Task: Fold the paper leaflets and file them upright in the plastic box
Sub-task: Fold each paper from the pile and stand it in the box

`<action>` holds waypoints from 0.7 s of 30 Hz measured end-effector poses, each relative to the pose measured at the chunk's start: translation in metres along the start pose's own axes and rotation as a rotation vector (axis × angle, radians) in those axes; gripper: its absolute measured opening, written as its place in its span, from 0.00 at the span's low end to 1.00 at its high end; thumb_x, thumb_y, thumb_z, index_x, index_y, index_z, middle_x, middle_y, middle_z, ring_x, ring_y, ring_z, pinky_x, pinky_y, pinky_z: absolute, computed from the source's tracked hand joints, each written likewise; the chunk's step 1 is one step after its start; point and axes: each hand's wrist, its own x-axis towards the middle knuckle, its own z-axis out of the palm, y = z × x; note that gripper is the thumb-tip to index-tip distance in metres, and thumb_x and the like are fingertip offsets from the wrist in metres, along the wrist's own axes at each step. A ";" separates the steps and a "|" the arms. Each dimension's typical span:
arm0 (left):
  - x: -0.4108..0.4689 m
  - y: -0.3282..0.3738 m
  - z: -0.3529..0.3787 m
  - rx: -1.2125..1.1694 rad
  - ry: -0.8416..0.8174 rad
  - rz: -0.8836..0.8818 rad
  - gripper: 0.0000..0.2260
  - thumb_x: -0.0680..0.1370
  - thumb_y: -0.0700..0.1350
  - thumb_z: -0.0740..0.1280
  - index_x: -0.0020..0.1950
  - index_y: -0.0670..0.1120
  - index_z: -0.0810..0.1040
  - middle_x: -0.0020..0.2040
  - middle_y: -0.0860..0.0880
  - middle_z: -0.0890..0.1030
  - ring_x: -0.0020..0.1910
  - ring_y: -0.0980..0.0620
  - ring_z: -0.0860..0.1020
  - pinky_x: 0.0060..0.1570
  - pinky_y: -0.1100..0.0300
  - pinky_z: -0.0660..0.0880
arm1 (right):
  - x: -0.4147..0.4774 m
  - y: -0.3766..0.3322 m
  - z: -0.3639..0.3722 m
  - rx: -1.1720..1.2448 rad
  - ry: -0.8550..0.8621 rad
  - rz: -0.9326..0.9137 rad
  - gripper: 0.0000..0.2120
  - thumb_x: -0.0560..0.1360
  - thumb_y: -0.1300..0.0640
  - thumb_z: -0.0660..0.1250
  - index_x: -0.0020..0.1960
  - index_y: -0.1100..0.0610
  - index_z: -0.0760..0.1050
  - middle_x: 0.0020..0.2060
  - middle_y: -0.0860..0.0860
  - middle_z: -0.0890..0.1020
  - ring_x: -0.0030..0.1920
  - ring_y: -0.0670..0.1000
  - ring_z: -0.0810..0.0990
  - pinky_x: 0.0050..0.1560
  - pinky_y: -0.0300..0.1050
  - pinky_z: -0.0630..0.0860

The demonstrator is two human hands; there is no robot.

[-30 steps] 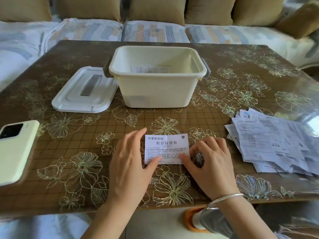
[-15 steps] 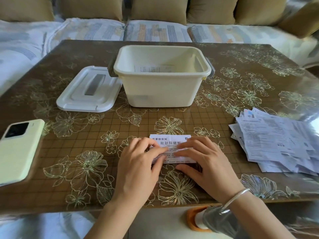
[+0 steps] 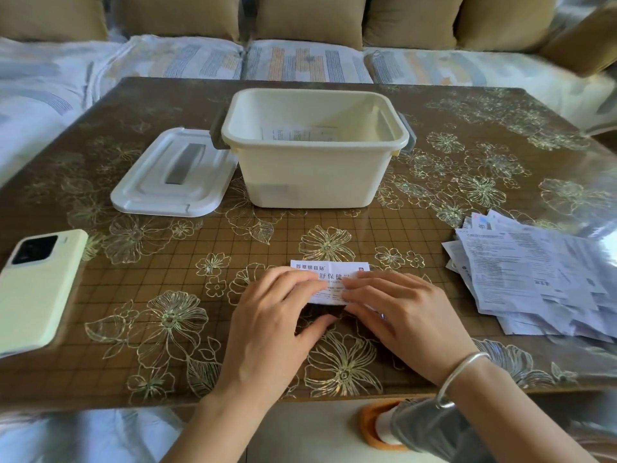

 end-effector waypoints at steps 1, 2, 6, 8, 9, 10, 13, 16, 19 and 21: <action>0.000 0.001 0.000 0.009 0.011 0.015 0.15 0.71 0.52 0.72 0.56 0.49 0.83 0.54 0.55 0.81 0.56 0.54 0.77 0.55 0.56 0.76 | -0.001 -0.001 0.001 -0.009 0.014 0.001 0.14 0.79 0.47 0.59 0.51 0.50 0.82 0.53 0.43 0.83 0.57 0.44 0.80 0.49 0.46 0.79; 0.001 0.001 0.000 0.021 0.021 0.025 0.14 0.71 0.50 0.73 0.55 0.49 0.83 0.53 0.55 0.82 0.55 0.54 0.78 0.55 0.56 0.76 | -0.002 -0.002 0.002 -0.016 0.024 0.006 0.14 0.80 0.48 0.59 0.50 0.51 0.82 0.53 0.43 0.83 0.57 0.44 0.80 0.49 0.47 0.80; 0.003 0.001 0.002 0.034 0.018 -0.001 0.12 0.69 0.45 0.77 0.52 0.50 0.83 0.49 0.56 0.83 0.50 0.55 0.80 0.52 0.58 0.74 | -0.003 -0.004 0.004 -0.018 0.050 0.024 0.13 0.79 0.48 0.60 0.49 0.50 0.82 0.53 0.43 0.83 0.57 0.44 0.80 0.48 0.47 0.80; 0.006 0.001 0.002 0.019 0.011 -0.028 0.11 0.68 0.42 0.77 0.50 0.50 0.85 0.47 0.56 0.84 0.48 0.55 0.81 0.50 0.57 0.76 | -0.002 -0.004 0.003 -0.005 0.048 0.031 0.13 0.79 0.47 0.60 0.49 0.50 0.82 0.53 0.43 0.83 0.57 0.44 0.80 0.48 0.47 0.80; 0.008 0.000 0.002 0.005 0.007 -0.037 0.10 0.68 0.42 0.77 0.48 0.50 0.85 0.46 0.56 0.84 0.47 0.56 0.81 0.48 0.56 0.76 | -0.003 -0.005 0.002 0.002 0.043 0.036 0.13 0.78 0.46 0.61 0.49 0.50 0.82 0.52 0.43 0.83 0.57 0.43 0.80 0.48 0.46 0.80; 0.011 -0.001 0.000 -0.007 0.001 -0.041 0.08 0.68 0.42 0.77 0.46 0.51 0.86 0.44 0.57 0.85 0.45 0.56 0.81 0.47 0.56 0.76 | -0.002 -0.005 0.002 0.007 0.035 0.041 0.13 0.77 0.45 0.62 0.50 0.50 0.82 0.53 0.42 0.83 0.57 0.43 0.80 0.49 0.45 0.80; 0.021 -0.004 -0.005 -0.012 -0.053 -0.025 0.05 0.70 0.44 0.76 0.44 0.52 0.86 0.41 0.58 0.84 0.42 0.55 0.80 0.45 0.55 0.74 | -0.002 -0.006 -0.001 0.024 0.025 0.059 0.13 0.76 0.44 0.63 0.50 0.49 0.82 0.53 0.42 0.83 0.57 0.43 0.80 0.49 0.44 0.79; 0.021 -0.006 -0.010 -0.012 -0.092 0.016 0.04 0.71 0.45 0.76 0.44 0.52 0.86 0.42 0.59 0.84 0.42 0.56 0.79 0.47 0.56 0.73 | -0.005 -0.008 -0.004 0.086 0.036 0.092 0.13 0.77 0.47 0.61 0.47 0.50 0.83 0.51 0.42 0.83 0.51 0.44 0.81 0.44 0.44 0.80; 0.012 -0.006 -0.014 -0.050 -0.104 0.056 0.01 0.73 0.47 0.74 0.44 0.52 0.85 0.42 0.59 0.82 0.41 0.57 0.77 0.44 0.57 0.72 | -0.010 -0.010 -0.006 0.172 0.033 0.127 0.14 0.77 0.47 0.61 0.44 0.51 0.83 0.47 0.40 0.82 0.47 0.43 0.78 0.40 0.43 0.79; 0.005 -0.006 -0.016 -0.089 -0.115 0.048 0.07 0.75 0.52 0.68 0.43 0.53 0.85 0.41 0.60 0.80 0.40 0.58 0.75 0.43 0.58 0.72 | -0.015 -0.011 -0.006 0.228 0.032 0.147 0.14 0.77 0.46 0.61 0.44 0.51 0.82 0.44 0.40 0.81 0.46 0.44 0.77 0.39 0.44 0.78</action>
